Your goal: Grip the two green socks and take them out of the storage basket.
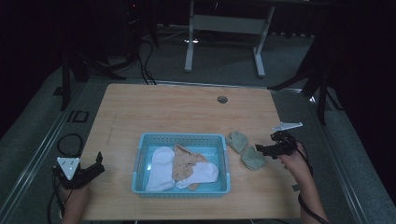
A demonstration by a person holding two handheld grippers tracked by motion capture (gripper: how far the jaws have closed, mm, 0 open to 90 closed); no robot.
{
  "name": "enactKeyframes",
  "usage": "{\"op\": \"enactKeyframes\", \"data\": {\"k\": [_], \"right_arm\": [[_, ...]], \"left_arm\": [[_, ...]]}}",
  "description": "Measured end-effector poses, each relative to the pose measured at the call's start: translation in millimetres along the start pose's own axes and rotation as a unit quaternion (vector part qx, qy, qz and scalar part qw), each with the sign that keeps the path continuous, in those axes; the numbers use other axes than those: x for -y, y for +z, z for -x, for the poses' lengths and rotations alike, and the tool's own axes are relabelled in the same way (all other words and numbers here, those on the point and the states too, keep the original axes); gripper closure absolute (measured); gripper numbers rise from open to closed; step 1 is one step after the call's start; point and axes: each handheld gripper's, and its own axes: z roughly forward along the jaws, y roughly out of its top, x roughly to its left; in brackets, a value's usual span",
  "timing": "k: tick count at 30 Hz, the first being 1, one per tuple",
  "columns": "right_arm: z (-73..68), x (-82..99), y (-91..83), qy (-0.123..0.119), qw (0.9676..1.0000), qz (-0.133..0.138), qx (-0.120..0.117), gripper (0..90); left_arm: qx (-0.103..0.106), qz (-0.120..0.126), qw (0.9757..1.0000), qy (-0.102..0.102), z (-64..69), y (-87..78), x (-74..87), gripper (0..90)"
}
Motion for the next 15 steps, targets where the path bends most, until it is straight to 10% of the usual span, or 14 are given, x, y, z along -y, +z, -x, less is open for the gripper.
{"op": "enactKeyframes", "data": {"k": [15], "right_arm": [[24.7,42.8,-0.4,0.073,0.9961,0.018,0.046,12.1]], "left_arm": [[-0.001,-0.001,1.0000,0.001,0.1,0.0,0.0,0.4]]}}
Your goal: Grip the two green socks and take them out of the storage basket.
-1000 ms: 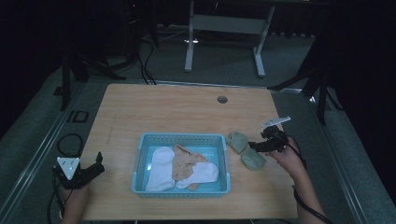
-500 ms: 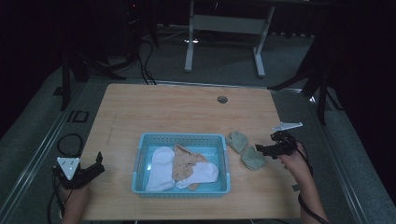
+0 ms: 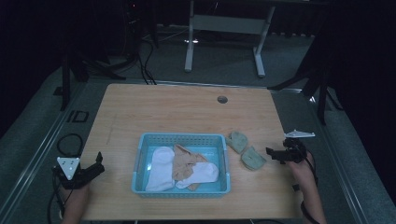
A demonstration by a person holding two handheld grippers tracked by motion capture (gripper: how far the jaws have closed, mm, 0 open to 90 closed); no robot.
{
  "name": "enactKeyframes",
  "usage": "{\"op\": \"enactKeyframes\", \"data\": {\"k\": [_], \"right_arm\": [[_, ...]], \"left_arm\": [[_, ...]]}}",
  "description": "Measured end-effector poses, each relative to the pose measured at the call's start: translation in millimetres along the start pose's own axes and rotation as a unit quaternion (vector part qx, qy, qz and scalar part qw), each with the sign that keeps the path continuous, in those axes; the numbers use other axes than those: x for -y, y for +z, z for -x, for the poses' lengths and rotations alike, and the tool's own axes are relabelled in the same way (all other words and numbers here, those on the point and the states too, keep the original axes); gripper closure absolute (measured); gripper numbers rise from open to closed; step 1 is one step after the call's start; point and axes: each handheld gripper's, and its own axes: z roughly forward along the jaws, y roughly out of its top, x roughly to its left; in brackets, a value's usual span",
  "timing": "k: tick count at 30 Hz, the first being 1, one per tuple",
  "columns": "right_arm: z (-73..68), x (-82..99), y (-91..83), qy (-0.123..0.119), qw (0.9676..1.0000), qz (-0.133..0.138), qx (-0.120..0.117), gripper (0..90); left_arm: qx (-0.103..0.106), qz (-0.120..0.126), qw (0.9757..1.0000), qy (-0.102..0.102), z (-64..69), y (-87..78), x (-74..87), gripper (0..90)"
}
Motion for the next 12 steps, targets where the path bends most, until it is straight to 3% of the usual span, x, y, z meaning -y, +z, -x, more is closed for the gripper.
{"op": "enactKeyframes", "data": {"k": [5,12], "right_arm": [[3.7,9.0,2.2,0.015,0.9999,0.000,0.003,12.1],[6.0,16.3,1.5,0.016,0.9998,0.001,0.006,12.2]], "left_arm": [[0.000,0.000,1.0000,0.000,0.0,0.1,0.0,0.4],[0.001,0.000,1.0000,0.000,-0.1,0.1,0.0,0.4]]}}
